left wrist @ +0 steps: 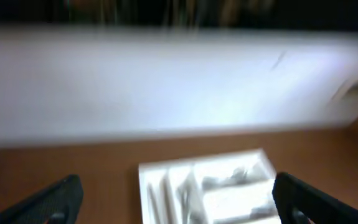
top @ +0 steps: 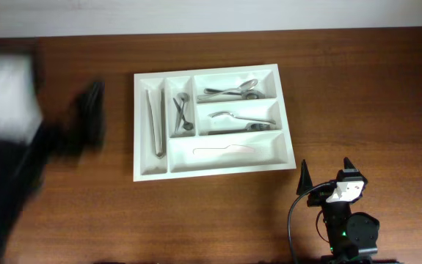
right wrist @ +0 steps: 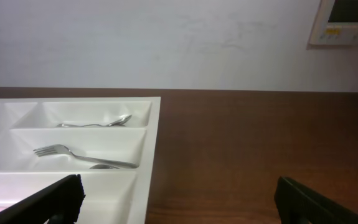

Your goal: Pack container

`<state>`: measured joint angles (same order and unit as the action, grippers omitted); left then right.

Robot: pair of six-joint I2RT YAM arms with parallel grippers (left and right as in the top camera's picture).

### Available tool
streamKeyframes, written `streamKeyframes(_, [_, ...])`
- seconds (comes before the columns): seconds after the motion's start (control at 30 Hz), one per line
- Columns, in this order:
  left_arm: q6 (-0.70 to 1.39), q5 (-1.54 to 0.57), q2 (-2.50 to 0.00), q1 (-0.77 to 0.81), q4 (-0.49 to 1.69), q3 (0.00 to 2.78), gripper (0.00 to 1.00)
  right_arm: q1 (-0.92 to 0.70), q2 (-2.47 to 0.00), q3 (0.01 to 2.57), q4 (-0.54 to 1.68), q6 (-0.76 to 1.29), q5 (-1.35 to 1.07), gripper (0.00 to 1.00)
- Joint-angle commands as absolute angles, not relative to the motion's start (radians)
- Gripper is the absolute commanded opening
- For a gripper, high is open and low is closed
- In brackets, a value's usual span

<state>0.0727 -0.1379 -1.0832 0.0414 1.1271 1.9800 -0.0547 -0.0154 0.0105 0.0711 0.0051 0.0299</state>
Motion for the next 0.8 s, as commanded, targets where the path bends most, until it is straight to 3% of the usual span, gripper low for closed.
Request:
streamKeyframes(0.0, [0.082,-0.133,-0.913,0.052,1.142,1.967,0.99,-0.049,-0.004,0.006,0.078,0.017,0.046,0.99])
streamKeyframes(0.37, [-0.051,0.038,-0.516,0.019,1.145,1.765,0.99,-0.049,-0.004,0.006,0.078,0.017,0.046,0.99])
streamKeyframes(0.53, [-0.054,0.049,-0.332,-0.004,1.117,1.434,0.99,-0.049,-0.004,0.006,0.078,0.017,0.046,0.99])
streamKeyframes(0.77, [-0.054,0.048,-0.113,-0.031,0.727,0.812,0.99,-0.049,-0.004,0.006,0.078,0.017,0.046,0.99])
